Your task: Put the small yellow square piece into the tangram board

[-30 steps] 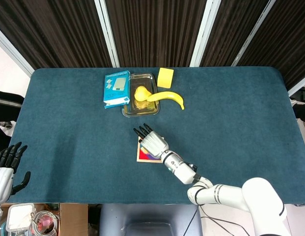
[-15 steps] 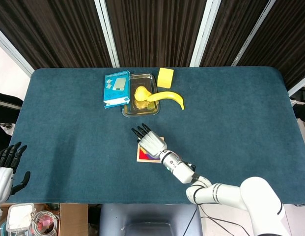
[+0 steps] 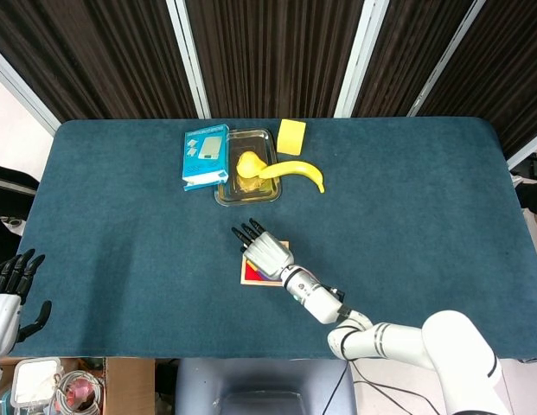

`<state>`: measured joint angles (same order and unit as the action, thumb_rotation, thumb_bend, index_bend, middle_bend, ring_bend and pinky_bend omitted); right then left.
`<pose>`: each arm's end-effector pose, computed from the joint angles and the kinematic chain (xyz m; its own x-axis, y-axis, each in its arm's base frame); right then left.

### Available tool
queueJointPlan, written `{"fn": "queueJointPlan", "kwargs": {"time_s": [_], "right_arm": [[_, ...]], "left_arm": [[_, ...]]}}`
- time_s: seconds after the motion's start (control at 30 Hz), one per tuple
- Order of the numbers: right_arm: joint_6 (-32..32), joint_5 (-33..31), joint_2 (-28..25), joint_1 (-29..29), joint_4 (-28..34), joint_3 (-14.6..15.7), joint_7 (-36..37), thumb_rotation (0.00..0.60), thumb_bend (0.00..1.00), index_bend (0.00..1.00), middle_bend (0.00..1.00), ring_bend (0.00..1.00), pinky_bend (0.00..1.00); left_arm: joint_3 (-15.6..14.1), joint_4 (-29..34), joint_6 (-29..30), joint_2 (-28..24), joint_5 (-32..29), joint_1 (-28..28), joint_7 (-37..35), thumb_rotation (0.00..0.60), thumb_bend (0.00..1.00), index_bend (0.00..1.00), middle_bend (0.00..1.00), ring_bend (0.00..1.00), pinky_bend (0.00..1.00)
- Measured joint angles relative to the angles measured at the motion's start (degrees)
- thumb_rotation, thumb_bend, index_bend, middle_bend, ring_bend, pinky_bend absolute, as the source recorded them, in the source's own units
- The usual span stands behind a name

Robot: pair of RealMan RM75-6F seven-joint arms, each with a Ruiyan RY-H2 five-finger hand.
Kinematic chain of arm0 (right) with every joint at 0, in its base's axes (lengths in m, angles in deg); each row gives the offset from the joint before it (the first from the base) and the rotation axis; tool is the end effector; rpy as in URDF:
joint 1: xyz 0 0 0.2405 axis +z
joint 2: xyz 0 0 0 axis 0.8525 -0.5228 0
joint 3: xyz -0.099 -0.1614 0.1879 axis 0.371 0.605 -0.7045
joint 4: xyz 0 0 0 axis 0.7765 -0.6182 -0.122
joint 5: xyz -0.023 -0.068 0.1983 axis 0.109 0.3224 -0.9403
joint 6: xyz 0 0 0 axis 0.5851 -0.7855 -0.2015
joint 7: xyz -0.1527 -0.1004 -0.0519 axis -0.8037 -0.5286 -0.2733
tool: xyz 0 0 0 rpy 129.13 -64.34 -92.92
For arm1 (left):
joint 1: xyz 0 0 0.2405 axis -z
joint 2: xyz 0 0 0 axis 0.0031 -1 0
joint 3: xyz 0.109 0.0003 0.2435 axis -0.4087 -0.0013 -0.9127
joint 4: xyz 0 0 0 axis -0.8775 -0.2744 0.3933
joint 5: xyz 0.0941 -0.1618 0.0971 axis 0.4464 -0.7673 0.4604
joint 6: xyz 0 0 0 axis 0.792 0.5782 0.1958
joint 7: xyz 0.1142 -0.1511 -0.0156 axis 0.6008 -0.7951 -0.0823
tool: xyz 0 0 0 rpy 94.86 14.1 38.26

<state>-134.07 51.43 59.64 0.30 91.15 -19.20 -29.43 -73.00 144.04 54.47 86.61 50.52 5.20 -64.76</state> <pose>-0.0520 -0.4084 -0.1379 0.8020 -0.0187 0.5971 -0.4494 -0.6773 0.5825 -0.3157 0.2230 0.1712 0.4424 -0.0130 0.8967 0.8941 -0.0713 -0.4421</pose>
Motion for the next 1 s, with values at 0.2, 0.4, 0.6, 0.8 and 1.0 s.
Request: {"fn": "queueJointPlan", "kwargs": {"time_s": [0.2, 0.4, 0.6, 0.8, 1.0], "right_arm": [[-3.85, 1.81, -3.40, -1.85, 4.76, 0.77, 0.22, 0.600, 0.45, 0.40, 0.09, 0.00, 0.00], [-14.94, 4.00, -13.14, -9.70, 17.02, 3.50, 0.65, 0.600, 0.26, 0.03, 0.00, 0.00, 0.00], [-31.13, 3.67, -29.81, -25.41, 31.93, 8.92, 3.40, 0.600, 0.24, 0.00, 0.00, 0.00, 0.00], [-43.37, 2.37, -34.86, -39.84, 31.43, 11.91, 18.10, 0.600, 0.22, 0.00, 0.00, 0.00, 0.00], [-46.51, 2.65, -37.20, -46.43, 26.88, 11.47, 33.17, 0.600, 0.22, 0.00, 0.00, 0.00, 0.00]], "left_arm": [[-0.10, -0.12, 0.30, 0.00, 0.20, -0.17, -0.01, 0.600, 0.42, 0.00, 0.00, 0.00, 0.11], [-0.23, -0.15, -0.14, 0.12, 0.25, -0.07, 0.35, 0.600, 0.42, 0.00, 0.00, 0.00, 0.11], [-0.37, 0.05, -1.69, 0.91, 0.08, 0.59, 2.13, 0.600, 0.42, 0.00, 0.00, 0.00, 0.10], [0.23, -0.60, -2.28, 2.11, -0.40, 1.37, 2.87, 0.600, 0.42, 0.00, 0.00, 0.00, 0.10], [0.67, -0.70, -2.11, 2.52, -1.47, 1.27, 3.84, 0.600, 0.42, 0.00, 0.00, 0.00, 0.10]]}}
